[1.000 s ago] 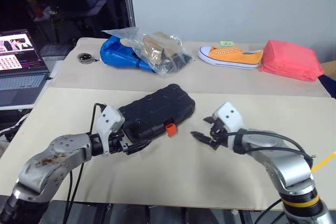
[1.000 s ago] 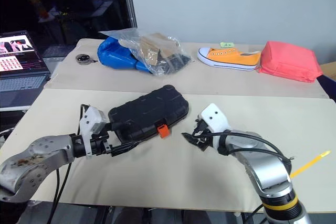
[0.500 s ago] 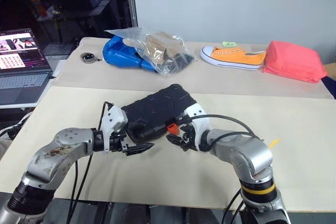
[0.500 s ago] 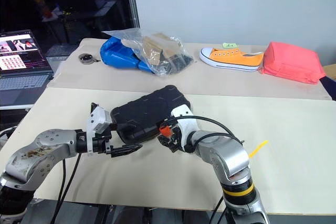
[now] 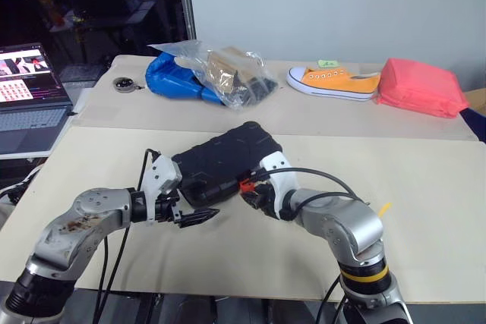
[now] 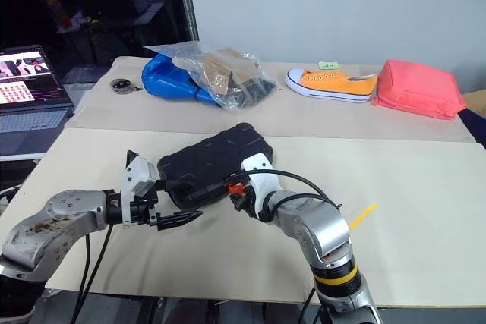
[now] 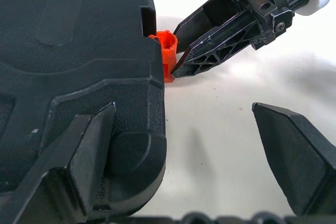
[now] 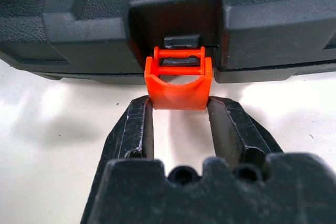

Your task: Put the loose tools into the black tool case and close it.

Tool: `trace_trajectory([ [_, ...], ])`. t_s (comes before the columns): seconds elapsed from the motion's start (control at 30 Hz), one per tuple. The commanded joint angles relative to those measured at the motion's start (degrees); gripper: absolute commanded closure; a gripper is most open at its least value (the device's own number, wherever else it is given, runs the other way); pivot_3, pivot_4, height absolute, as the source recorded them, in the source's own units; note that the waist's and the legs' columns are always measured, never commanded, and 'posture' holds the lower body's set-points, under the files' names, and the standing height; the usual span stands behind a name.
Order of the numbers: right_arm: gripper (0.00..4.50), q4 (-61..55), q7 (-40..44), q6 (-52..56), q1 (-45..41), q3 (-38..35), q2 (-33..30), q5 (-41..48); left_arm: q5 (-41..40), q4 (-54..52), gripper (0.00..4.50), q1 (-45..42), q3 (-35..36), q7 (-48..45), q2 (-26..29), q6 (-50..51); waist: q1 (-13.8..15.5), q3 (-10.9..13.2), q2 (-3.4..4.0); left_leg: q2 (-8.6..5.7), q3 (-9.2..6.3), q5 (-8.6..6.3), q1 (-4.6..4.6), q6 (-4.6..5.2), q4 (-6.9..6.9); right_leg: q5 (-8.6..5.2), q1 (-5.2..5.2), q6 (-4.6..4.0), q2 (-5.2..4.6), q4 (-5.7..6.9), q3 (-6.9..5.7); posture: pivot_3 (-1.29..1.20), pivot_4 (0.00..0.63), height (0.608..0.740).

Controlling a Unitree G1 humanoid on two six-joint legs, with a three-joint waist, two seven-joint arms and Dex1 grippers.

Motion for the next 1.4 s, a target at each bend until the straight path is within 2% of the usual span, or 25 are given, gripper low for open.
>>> trace_trajectory([
  [0.03, 3.23, -3.2, 0.9, -4.2, -0.4, 0.1, -1.0, 0.2, 0.8, 0.4, 0.00, 1.3, -0.4, 0.0, 0.5, 1.6, 0.0, 0.0, 0.00, 0.00, 0.00, 0.00, 0.00, 0.00, -0.01, 0.00, 0.00, 0.00, 0.00, 0.00, 0.00, 0.00, 0.150, 0.740],
  [0.5, 3.23, -6.1, 3.2, -6.6, -3.4, 2.7, -3.5, 0.9, 1.0, -0.4, 0.00, 1.9, -0.4, 0.2, 0.7, 2.4, -0.2, 0.0, 0.00, 0.02, 0.01, 0.00, -0.02, 0.00, -0.03, 0.00, -0.05, 0.00, 0.00, -0.02, 0.02, 0.00, 0.150, 0.740],
  [0.6, 3.23, -3.5, 2.8, -4.6, -4.7, 2.7, -3.2, 0.7, 1.2, -0.5, 0.00, 1.7, -0.5, 0.4, 0.5, 2.7, -0.3, 0.0, 0.00, 0.02, 0.01, 0.00, -0.02, 0.00, -0.03, 0.00, -0.07, 0.01, 0.00, -0.02, 0.02, 0.00, 0.150, 0.740],
  [0.7, 3.23, 3.4, 2.2, -7.2, -6.2, 2.9, -0.4, 0.0, 1.4, -0.7, 0.00, 1.9, -0.6, 0.6, 0.3, 2.9, -0.8, 0.0, 0.00, 0.03, 0.01, 0.00, 0.00, 0.00, -0.04, 0.00, -0.07, 0.00, 0.02, -0.01, 0.03, 0.00, 0.150, 0.740],
  [0.83, 3.23, 3.7, 4.5, -9.1, -5.9, 4.8, -2.4, -0.1, 1.2, -1.2, 0.00, 2.3, -0.3, 0.9, 0.2, 3.3, -1.2, 0.0, -0.01, 0.04, -0.01, 0.00, 0.03, 0.00, -0.04, 0.01, -0.04, -0.02, 0.05, 0.00, 0.03, 0.00, 0.150, 0.740],
  [0.9, 2.23, 1.2, 5.7, -8.6, -4.9, 4.0, -4.1, 0.9, 1.0, -1.4, 0.00, 2.6, 0.0, 1.0, 0.2, 3.5, -1.2, 0.0, 0.00, 0.04, 0.00, 0.00, 0.02, 0.00, -0.04, 0.01, -0.04, -0.01, 0.01, -0.01, 0.05, 0.00, 0.150, 0.740],
  [0.93, 2.09, 0.0, 6.3, -8.2, -4.3, 3.4, -5.2, 1.3, 0.9, -1.5, 0.00, 2.8, 0.1, 1.1, 0.2, 3.5, -1.2, 0.0, -0.01, 0.03, 0.00, 0.00, 0.02, 0.00, -0.04, 0.01, -0.04, -0.01, 0.00, -0.02, 0.04, 0.00, 0.150, 0.740],
  [1.1, 2.09, -4.9, 9.9, -5.7, -2.9, 0.8, -11.8, 3.9, 0.8, -1.8, 0.00, 3.2, 0.3, 1.6, 0.0, 3.7, -0.9, 0.0, -0.01, -0.01, 0.00, 0.00, -0.07, 0.00, -0.18, -0.03, -0.07, 0.04, -0.09, -0.14, 0.03, 0.00, 0.150, 0.740],
  [1.2, 2.81, -5.5, 11.2, -3.5, -2.3, -2.0, -11.7, 6.9, 0.8, -1.8, 0.00, 3.3, 0.4, 1.6, 0.0, 3.7, -1.0, 0.0, -0.01, -0.01, 0.00, -0.01, -0.06, 0.00, -0.22, -0.04, -0.07, 0.05, -0.09, -0.17, 0.03, 0.00, 0.150, 0.740],
  [1.33, 4.27, -0.9, 9.6, -4.6, -2.5, -2.3, -6.8, 7.4, 0.9, -1.6, 0.00, 3.1, 0.0, 1.7, 0.0, 3.8, -1.1, 0.0, -0.01, 0.02, -0.02, 0.00, 0.00, 0.00, -0.22, -0.04, -0.06, 0.03, -0.05, -0.10, 0.04, 0.00, 0.150, 0.740],
  [1.37, 4.48, 0.8, 8.9, -5.6, -2.8, -1.5, -5.7, 6.6, 0.9, -1.6, 0.00, 3.0, -0.1, 1.7, 0.0, 3.8, -1.1, 0.0, -0.02, 0.02, -0.03, 0.00, 0.01, 0.00, -0.21, -0.04, -0.06, 0.03, -0.04, -0.07, 0.04, 0.00, 0.150, 0.740],
  [1.4, 4.48, 3.0, 7.8, -7.1, -3.4, -0.7, -4.6, 5.3, 0.9, -1.6, 0.00, 3.0, -0.1, 1.6, 0.0, 3.8, -1.1, 0.0, -0.02, 0.02, -0.03, 0.00, 0.02, 0.00, -0.21, -0.05, -0.05, 0.05, -0.03, -0.07, 0.03, 0.00, 0.150, 0.740],
])
